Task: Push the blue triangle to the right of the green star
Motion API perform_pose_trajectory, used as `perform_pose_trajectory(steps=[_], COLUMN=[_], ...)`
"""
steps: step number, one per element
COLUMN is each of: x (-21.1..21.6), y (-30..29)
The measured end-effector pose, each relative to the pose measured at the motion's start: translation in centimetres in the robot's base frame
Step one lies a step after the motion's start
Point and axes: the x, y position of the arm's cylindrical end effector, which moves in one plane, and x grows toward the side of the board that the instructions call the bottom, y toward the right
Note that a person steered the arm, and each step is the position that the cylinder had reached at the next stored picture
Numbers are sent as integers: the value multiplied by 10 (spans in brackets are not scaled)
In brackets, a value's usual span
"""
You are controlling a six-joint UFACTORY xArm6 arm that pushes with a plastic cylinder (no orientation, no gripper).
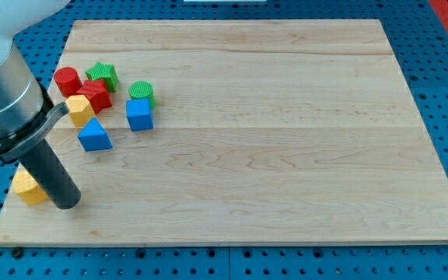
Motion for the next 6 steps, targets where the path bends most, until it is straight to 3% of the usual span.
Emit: perform_pose_trajectory(steps=[1,3,4,5,6], x=[-57,-129,-85,-100,-137], y=[15,21,38,-21,-12])
